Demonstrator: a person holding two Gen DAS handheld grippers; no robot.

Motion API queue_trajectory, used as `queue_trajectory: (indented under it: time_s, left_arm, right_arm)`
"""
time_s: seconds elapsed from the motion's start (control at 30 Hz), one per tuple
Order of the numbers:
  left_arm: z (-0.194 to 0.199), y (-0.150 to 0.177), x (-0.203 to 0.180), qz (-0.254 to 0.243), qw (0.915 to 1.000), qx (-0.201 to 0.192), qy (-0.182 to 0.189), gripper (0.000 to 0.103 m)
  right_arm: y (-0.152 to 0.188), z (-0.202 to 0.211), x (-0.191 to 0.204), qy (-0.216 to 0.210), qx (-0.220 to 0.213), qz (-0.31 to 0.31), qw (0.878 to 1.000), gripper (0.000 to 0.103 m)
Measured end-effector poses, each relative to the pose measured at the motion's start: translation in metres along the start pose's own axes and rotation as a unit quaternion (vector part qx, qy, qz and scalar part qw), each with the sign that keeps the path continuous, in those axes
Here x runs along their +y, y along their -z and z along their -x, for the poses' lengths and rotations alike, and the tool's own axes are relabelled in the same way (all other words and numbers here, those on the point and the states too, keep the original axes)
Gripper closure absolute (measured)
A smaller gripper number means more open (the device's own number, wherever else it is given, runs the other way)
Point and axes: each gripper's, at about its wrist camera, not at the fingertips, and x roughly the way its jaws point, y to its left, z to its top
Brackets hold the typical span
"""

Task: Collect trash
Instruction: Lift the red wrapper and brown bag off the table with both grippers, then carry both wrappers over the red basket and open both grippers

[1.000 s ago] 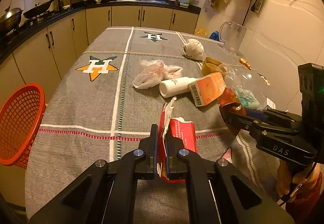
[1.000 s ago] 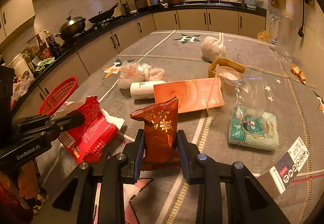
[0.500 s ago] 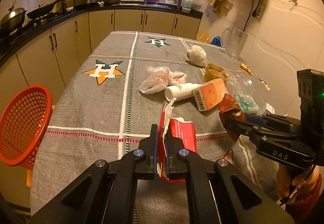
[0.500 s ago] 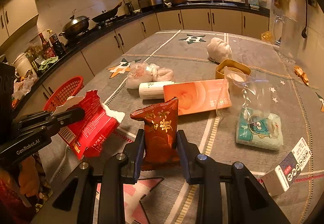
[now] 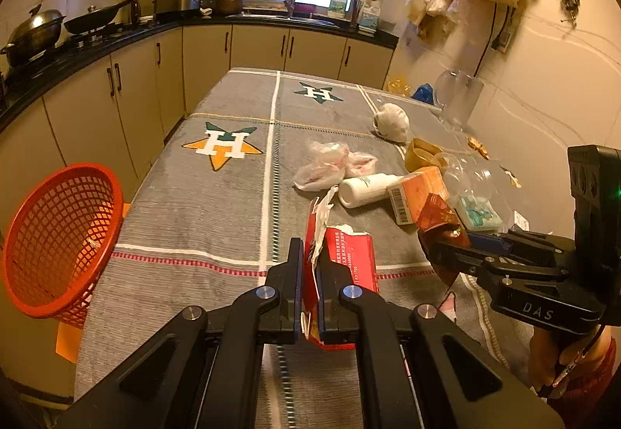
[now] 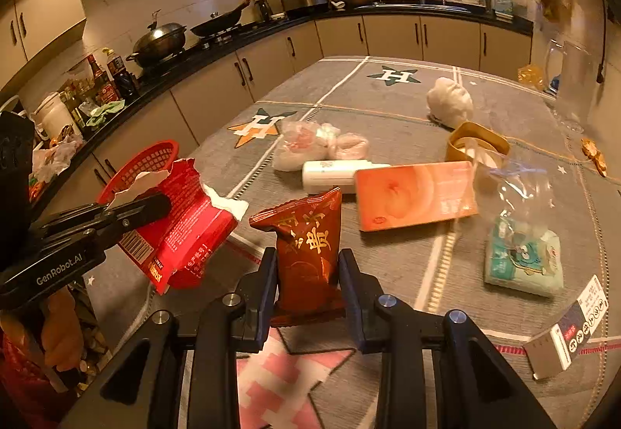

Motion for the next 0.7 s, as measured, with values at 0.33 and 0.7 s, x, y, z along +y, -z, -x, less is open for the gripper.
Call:
queue_trajectory:
  time_s: [0.33,0.7]
  left_arm:
    - [0.020,-0.005,0.033,0.026,0.9992,-0.027,-0.016,0.098]
    - [0.048,-0.009,0.080,0.054,0.9959,-0.060,-0.040,0.098]
  right_arm:
    - [-0.014,-0.008,0.032,-0.017,0.008,0.028,0.999,0.069]
    - [-0.039,-0.023,0.085,-0.044,0.017,0.070,0.996,0.069]
